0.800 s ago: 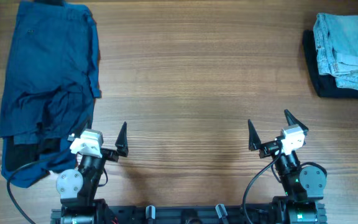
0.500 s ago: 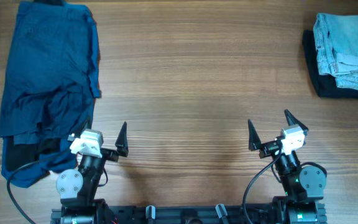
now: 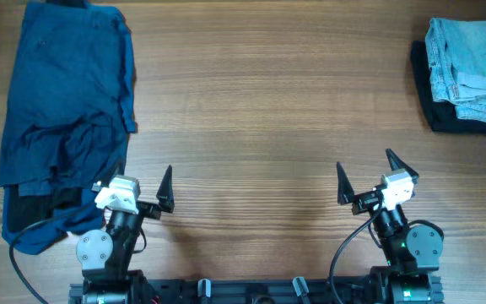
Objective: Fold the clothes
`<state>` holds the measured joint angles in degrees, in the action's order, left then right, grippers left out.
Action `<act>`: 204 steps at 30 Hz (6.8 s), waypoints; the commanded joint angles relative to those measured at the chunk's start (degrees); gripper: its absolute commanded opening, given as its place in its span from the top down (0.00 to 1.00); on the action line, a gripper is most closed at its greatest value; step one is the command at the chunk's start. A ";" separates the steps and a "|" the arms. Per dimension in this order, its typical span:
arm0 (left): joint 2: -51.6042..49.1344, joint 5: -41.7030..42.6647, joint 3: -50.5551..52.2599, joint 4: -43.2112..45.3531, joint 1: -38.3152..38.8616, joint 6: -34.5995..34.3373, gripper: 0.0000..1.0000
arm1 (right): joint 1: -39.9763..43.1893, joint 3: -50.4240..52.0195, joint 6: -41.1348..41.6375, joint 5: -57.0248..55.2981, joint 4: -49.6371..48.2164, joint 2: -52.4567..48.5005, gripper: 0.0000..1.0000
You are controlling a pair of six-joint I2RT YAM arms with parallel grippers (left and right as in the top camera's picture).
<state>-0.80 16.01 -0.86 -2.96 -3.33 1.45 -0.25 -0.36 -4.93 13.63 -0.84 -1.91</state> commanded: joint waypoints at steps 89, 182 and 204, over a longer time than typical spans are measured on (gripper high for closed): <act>-106.40 -33.14 -92.37 -20.85 -1.99 -18.62 0.09 | -8.96 -76.41 8.13 1.40 36.70 -83.49 0.00; -89.77 -5.09 -93.18 -27.71 25.24 -24.63 0.96 | 0.59 -76.02 9.86 29.00 31.58 -90.68 0.13; -86.09 -5.16 -93.18 -28.35 25.66 -24.39 0.96 | 1.73 -76.02 21.20 56.78 7.82 -114.88 0.16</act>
<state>-88.68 9.80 -93.38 -32.16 22.09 -22.68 1.61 -75.59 17.06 67.66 7.70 -116.95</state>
